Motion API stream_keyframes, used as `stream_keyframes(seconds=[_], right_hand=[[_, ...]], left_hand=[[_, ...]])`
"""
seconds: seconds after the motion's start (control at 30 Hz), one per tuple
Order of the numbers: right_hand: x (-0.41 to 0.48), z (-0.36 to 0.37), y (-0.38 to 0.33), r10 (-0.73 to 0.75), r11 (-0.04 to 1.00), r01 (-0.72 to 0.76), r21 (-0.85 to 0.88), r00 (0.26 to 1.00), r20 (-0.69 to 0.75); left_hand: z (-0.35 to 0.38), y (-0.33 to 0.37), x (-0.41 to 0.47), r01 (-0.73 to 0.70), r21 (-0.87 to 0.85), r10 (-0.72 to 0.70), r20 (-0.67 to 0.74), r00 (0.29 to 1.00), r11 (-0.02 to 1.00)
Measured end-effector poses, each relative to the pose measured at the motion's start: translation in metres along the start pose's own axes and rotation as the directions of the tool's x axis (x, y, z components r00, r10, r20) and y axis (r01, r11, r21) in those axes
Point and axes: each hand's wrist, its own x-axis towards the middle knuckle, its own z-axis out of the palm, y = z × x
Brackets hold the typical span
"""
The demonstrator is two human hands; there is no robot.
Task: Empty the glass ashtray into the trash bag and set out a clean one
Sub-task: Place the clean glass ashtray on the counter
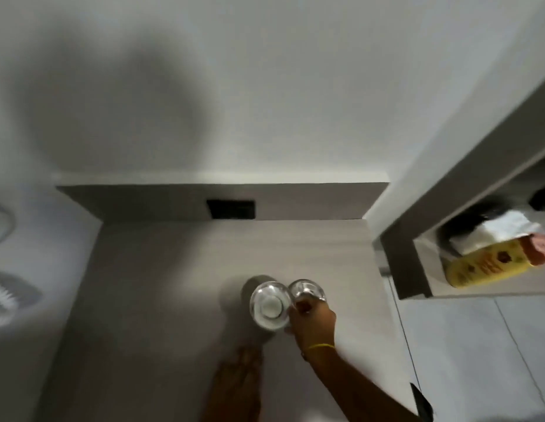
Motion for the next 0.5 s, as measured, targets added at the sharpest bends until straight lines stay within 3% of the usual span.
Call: stream_keyframes(seconds=[0.13, 0.2, 0.3, 0.5], right_hand=[[0.011, 0.055, -0.014, -0.022, 0.998, 0.022, -0.050, 1.000, 0.009], [0.012, 0.072, -0.018, 0.004, 0.998, -0.003, -0.068, 1.000, 0.015], [0.012, 0.084, -0.019, 0.029, 0.993, -0.028, -0.115, 0.999, 0.015], [0.014, 0.087, -0.009, 0.027, 0.992, -0.031, -0.121, 0.999, -0.034]], left_hand=[[-0.024, -0.048, 0.003, 0.046, 0.085, -0.035, -0.128, 0.991, 0.995], [-0.028, -0.068, 0.012, 0.098, 0.049, -0.088, -0.179, 0.980, 0.994], [-0.017, -0.089, 0.024, 0.140, 0.063, -0.127, -0.165, 0.978, 0.988], [0.019, -0.120, 0.027, 0.099, 0.113, -0.073, -0.214, 0.974, 0.989]])
